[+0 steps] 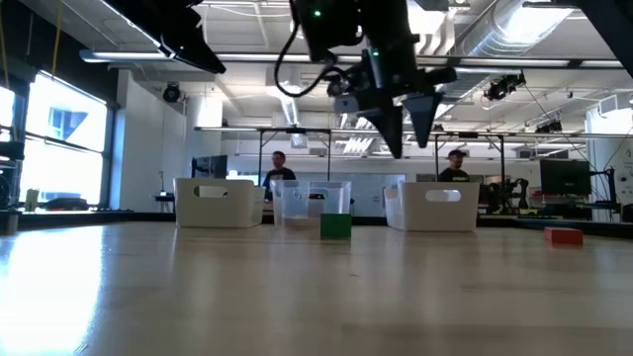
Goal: Sort & place blocks by color
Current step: Put the orange block into the right white bin
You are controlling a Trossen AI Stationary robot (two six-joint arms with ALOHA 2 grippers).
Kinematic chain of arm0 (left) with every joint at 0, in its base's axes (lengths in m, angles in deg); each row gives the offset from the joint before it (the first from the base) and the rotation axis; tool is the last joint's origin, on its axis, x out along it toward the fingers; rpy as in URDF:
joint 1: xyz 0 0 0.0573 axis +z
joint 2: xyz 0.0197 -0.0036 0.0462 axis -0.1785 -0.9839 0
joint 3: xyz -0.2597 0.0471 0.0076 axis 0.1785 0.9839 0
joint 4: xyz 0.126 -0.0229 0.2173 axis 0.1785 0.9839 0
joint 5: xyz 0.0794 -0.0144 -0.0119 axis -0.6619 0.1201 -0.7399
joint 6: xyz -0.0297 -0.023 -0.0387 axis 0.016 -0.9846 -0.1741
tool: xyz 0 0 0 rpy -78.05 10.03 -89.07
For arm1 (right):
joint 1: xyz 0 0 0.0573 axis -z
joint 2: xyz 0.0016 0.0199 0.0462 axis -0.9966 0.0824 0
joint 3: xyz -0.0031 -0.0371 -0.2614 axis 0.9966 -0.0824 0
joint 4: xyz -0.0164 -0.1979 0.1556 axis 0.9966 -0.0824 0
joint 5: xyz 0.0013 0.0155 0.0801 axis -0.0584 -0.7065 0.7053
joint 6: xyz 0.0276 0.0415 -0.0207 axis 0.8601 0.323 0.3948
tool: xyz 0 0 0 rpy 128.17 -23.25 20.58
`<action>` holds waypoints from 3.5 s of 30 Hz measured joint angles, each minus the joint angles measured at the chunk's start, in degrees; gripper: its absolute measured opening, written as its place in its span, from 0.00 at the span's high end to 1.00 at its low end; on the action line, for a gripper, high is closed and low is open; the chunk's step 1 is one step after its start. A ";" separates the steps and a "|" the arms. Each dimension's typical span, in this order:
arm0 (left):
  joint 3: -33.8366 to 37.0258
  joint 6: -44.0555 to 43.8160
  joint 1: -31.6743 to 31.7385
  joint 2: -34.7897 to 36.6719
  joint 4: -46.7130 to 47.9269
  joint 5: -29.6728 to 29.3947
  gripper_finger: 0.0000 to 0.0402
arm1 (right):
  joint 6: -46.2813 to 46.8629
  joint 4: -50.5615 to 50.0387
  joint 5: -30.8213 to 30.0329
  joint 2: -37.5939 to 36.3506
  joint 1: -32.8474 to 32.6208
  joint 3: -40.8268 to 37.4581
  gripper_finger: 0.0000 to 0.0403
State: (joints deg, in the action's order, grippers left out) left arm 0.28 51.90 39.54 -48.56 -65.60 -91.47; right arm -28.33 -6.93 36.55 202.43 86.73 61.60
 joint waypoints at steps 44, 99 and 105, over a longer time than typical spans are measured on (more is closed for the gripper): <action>0.00 0.00 0.00 -3.84 -3.42 -0.86 0.39 | 48.65 35.30 7.90 -41.22 -4.34 -68.60 0.44; -0.01 -13.52 -3.19 -5.84 -7.26 -4.69 0.39 | -22.20 60.28 -4.09 -50.94 23.65 -55.11 0.76; -0.02 -19.32 -5.64 -5.84 -9.26 -7.11 0.39 | -32.66 65.51 1.34 -50.02 32.21 -55.30 0.76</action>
State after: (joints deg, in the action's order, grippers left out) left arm 0.26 32.58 33.90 -54.40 -74.86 -98.58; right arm -60.99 58.58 37.90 152.41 118.94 6.29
